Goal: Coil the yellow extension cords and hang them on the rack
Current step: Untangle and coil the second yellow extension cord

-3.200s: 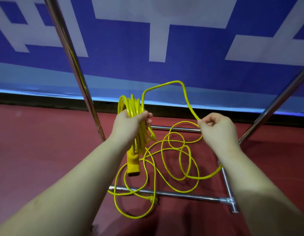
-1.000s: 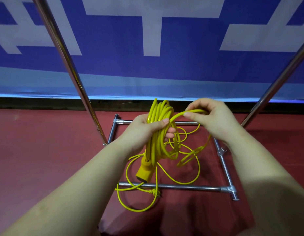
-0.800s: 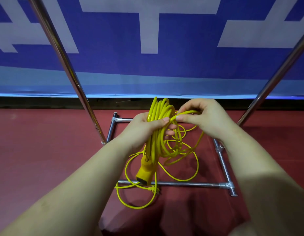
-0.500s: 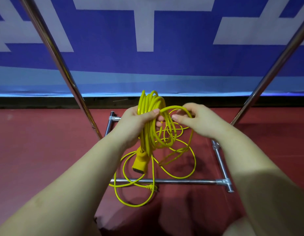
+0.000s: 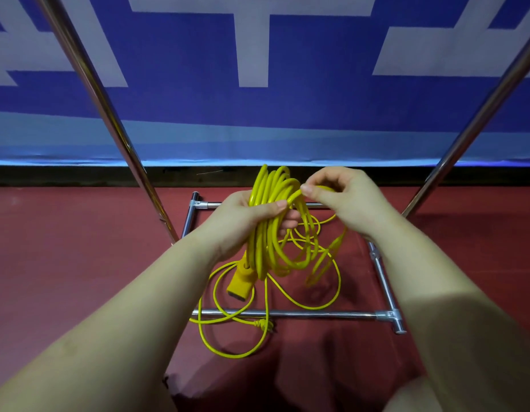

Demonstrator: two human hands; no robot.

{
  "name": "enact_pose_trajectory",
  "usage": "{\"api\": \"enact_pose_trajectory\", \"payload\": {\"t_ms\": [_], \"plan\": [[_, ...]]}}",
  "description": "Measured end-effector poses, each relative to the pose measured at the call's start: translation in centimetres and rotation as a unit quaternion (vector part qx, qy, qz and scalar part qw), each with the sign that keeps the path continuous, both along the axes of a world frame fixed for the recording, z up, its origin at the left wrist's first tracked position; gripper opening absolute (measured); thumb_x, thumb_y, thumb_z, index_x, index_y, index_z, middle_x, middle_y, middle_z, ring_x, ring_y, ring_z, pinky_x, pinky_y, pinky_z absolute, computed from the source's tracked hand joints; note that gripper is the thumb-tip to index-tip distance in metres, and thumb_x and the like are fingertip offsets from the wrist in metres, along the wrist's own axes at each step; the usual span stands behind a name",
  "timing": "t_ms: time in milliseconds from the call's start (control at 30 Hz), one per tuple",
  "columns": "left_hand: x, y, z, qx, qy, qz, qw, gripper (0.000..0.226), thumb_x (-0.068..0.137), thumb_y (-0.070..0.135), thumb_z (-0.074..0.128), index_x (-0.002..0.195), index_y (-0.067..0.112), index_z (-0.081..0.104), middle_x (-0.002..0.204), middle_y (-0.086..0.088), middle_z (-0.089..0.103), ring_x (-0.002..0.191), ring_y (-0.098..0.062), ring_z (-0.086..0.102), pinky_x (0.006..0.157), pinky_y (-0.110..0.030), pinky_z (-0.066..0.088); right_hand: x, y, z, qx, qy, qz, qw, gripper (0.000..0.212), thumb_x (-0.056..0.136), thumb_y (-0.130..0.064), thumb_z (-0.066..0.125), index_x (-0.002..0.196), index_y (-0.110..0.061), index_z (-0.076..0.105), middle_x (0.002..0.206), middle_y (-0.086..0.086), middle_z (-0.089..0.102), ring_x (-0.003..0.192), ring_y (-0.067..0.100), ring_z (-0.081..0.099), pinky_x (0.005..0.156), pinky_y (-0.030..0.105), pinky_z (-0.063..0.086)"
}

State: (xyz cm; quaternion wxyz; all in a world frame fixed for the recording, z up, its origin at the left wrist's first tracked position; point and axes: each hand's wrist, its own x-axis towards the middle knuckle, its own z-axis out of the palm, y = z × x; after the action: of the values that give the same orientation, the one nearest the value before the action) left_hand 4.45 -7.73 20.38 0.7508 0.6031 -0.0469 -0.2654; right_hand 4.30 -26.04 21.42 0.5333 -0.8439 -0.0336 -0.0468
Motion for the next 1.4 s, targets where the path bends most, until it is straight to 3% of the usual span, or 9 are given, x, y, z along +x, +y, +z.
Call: {"api": "enact_pose_trajectory", "payload": {"t_ms": [167,367,467,633,800,900,967,1133,1400], "plan": [[0.0,0.1,0.2,0.008,-0.004,-0.001,1.000,0.010,0.085,0.004,0.059,0.091,0.005,0.066,0.079,-0.009,0.073,0.066,-0.016,0.069,0.065,-0.027,0.058,-0.2,0.6,0.2,0.019,-0.011,-0.019,1.000,0.015,0.076,-0.022,0.076,0.075,-0.025,0.061,0.080,0.011,0.066,0.079,0.029,0.064,0.077,0.038,0.051],[-0.3,-0.3,0.2,0.053,-0.007,-0.021,0.998,0.009,0.081,-0.007,0.063,0.078,0.000,0.066,0.070,-0.011,0.070,0.059,-0.017,0.066,0.059,-0.026,0.057,-0.6,0.7,0.5,0.017,-0.032,-0.058,0.998,0.031,0.066,-0.020,0.083,0.073,-0.024,0.053,0.066,-0.005,0.053,0.057,0.006,0.048,0.056,0.016,0.041],[-0.1,-0.5,0.1,0.079,-0.017,0.009,0.997,0.011,0.083,-0.005,0.061,0.075,0.000,0.067,0.065,-0.009,0.068,0.054,-0.015,0.063,0.055,-0.025,0.055,-0.6,0.5,0.4,-0.009,-0.034,-0.053,0.998,0.026,0.070,-0.027,0.080,0.073,-0.025,0.054,0.067,-0.006,0.054,0.058,0.005,0.047,0.058,0.018,0.041],[0.6,-0.1,0.1,0.043,-0.012,0.115,0.992,0.012,0.086,0.000,0.059,0.075,0.000,0.065,0.056,-0.006,0.062,0.049,-0.015,0.057,0.050,-0.023,0.051,-0.3,-1.0,-1.7,-0.270,0.171,0.035,0.947,0.019,0.087,-0.038,0.062,0.082,-0.022,0.054,0.080,-0.002,0.059,0.074,0.014,0.053,0.067,0.028,0.040],[1.3,0.6,0.0,0.037,-0.021,0.188,0.981,0.012,0.086,0.003,0.060,0.076,0.000,0.066,0.057,-0.005,0.064,0.052,-0.014,0.060,0.052,-0.023,0.052,-0.5,-1.1,-2.6,-0.299,0.261,0.069,0.915,0.011,0.091,-0.025,0.057,0.093,-0.016,0.062,0.096,0.006,0.069,0.089,0.020,0.063,0.085,0.031,0.048],[1.7,0.9,-0.3,0.034,-0.027,0.204,0.978,0.007,0.086,0.001,0.062,0.080,0.000,0.065,0.062,-0.003,0.068,0.057,-0.011,0.065,0.056,-0.022,0.054,-0.1,-1.0,-1.9,-0.214,0.234,0.041,0.948,0.014,0.093,-0.022,0.055,0.083,-0.015,0.061,0.089,0.008,0.072,0.074,0.023,0.068,0.074,0.035,0.054],[1.9,1.1,-0.4,0.037,-0.019,0.189,0.981,0.002,0.083,0.000,0.065,0.082,0.001,0.066,0.065,-0.005,0.070,0.059,-0.013,0.067,0.056,-0.024,0.054,0.0,-0.9,-0.9,-0.068,0.225,0.005,0.972,0.015,0.095,-0.018,0.053,0.083,-0.012,0.058,0.080,0.007,0.069,0.058,0.013,0.065,0.056,0.024,0.054],[1.7,0.7,-0.4,0.066,0.013,0.122,0.990,0.011,0.079,0.001,0.070,0.089,0.005,0.067,0.064,-0.008,0.065,0.056,-0.017,0.063,0.056,-0.033,0.056,-0.3,-0.5,1.4,0.190,0.192,-0.055,0.961,0.016,0.095,-0.019,0.051,0.084,-0.010,0.058,0.064,0.001,0.069,0.044,0.005,0.061,0.046,0.014,0.051],[0.7,-0.3,-0.4,0.060,0.021,0.050,0.997,0.004,0.080,0.005,0.070,0.081,0.008,0.068,0.062,-0.006,0.063,0.053,-0.015,0.061,0.051,-0.030,0.054,-0.4,0.2,1.3,0.198,0.147,-0.086,0.965,0.013,0.092,-0.018,0.058,0.080,-0.012,0.058,0.069,0.004,0.068,0.042,0.005,0.060,0.044,0.014,0.050]]}}
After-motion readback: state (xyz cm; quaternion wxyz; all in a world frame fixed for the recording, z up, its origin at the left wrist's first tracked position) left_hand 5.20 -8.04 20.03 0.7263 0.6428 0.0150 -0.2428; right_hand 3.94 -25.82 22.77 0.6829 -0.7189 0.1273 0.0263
